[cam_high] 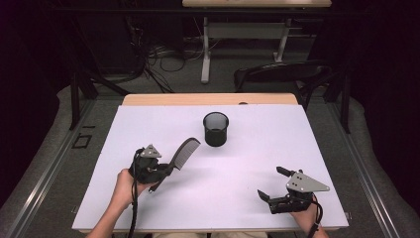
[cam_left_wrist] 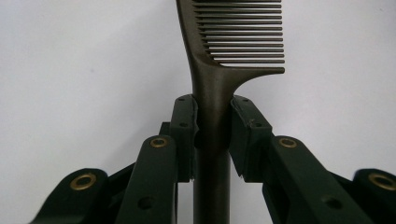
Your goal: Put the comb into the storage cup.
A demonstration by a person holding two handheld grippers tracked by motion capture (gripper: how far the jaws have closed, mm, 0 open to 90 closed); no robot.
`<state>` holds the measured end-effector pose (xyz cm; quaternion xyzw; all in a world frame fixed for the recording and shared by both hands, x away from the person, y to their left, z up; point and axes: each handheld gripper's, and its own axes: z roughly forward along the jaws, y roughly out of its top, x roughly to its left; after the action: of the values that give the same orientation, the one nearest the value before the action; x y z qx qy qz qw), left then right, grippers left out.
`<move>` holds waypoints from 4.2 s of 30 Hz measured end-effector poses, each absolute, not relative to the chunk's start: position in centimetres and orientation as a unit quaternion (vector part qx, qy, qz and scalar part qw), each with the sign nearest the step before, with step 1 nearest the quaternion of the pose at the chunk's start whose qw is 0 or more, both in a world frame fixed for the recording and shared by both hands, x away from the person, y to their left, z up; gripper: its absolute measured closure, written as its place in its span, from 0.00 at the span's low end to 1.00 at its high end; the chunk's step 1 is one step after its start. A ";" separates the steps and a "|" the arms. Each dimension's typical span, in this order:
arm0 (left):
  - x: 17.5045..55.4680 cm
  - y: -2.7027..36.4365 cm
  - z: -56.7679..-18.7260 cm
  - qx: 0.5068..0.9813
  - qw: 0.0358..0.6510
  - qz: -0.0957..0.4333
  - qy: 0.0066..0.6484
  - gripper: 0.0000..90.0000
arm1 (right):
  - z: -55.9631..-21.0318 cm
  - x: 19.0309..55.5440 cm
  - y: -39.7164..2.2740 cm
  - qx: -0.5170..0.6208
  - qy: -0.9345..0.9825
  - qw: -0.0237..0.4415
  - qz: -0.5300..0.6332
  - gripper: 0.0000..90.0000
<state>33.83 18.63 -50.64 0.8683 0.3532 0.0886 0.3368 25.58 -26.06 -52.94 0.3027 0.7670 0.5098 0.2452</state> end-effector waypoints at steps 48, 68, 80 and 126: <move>34.0 18.4 -50.9 0.801 0.448 0.180 0.354 0.81 | -53.0 25.6 -26.1 0.305 0.768 0.245 0.507 0.01; 34.6 18.0 -50.1 0.773 0.482 0.207 0.357 0.81 | -53.0 25.7 -26.0 0.305 0.766 0.248 0.509 0.01; 35.0 18.0 -49.8 0.766 0.491 0.208 0.359 0.81 | -53.0 25.7 -26.0 0.305 0.766 0.247 0.508 0.01; 37.3 16.4 -48.2 0.750 0.522 0.197 0.357 0.81 | -53.1 25.7 -26.1 0.305 0.767 0.247 0.508 0.01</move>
<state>37.33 16.39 -48.16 0.7496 0.3566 0.1970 0.5216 25.72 -26.08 -53.05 0.3048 0.7670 0.5078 0.2468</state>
